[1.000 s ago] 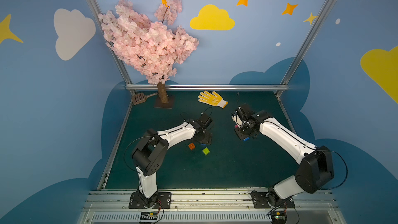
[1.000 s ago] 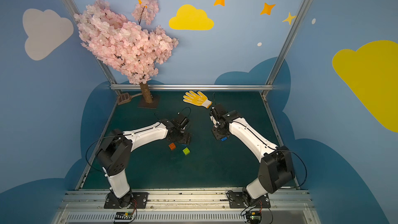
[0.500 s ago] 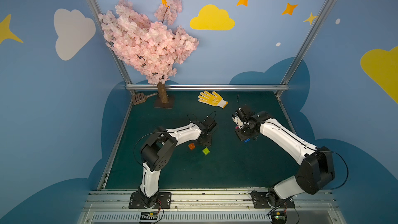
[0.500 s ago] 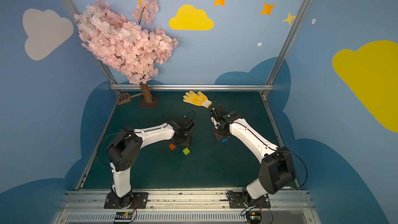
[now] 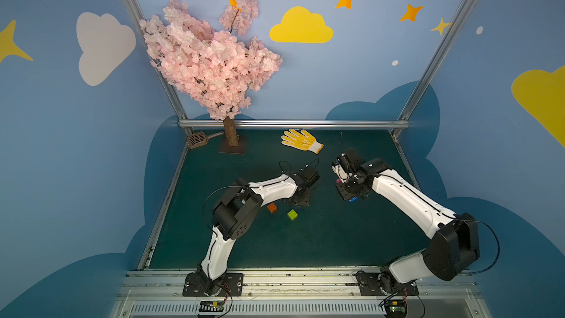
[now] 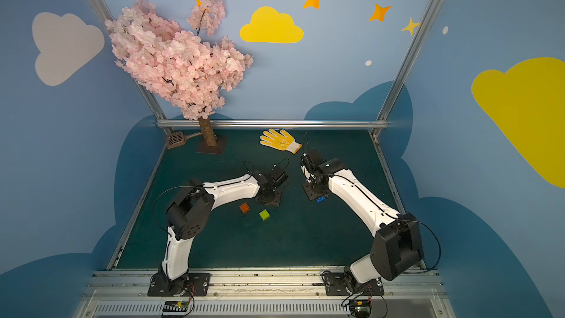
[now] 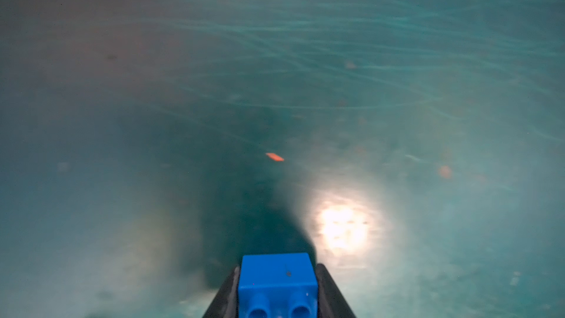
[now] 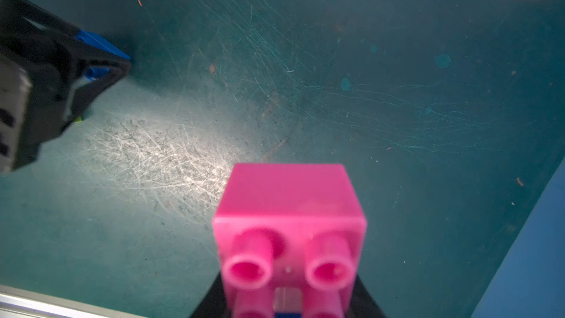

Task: Assemble the letter y with lego
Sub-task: Move the lego brick at the center of the board, then assemble the lego brick with the lego brick.

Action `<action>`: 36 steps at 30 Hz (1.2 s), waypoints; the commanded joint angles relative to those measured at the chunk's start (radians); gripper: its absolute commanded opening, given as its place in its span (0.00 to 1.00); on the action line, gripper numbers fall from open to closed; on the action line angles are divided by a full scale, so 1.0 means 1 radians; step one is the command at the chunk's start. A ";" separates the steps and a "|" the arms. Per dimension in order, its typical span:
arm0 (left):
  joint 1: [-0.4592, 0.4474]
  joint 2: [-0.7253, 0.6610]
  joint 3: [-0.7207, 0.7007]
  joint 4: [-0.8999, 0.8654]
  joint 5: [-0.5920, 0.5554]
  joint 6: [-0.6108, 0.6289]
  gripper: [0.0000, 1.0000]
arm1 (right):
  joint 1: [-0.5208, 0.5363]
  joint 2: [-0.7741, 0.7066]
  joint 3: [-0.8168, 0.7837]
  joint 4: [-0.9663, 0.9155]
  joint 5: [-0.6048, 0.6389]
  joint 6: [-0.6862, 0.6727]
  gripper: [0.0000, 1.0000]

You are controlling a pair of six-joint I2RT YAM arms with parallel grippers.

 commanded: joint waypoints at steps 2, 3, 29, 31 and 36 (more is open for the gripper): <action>-0.027 0.037 0.057 -0.068 0.028 -0.055 0.39 | -0.025 -0.032 0.022 -0.038 0.018 0.015 0.08; -0.032 0.043 0.066 -0.079 0.031 -0.067 0.39 | -0.027 -0.030 0.021 -0.039 0.016 0.013 0.08; 0.471 -0.361 -0.018 -0.262 0.093 0.172 0.95 | 0.161 0.273 0.123 0.165 -0.231 -0.447 0.00; 0.523 -0.372 -0.032 -0.261 0.123 0.202 1.00 | 0.184 0.330 0.150 0.159 -0.207 -0.483 0.00; 0.615 -0.380 -0.069 -0.236 0.175 0.238 1.00 | 0.237 0.441 0.199 0.166 -0.158 -0.555 0.00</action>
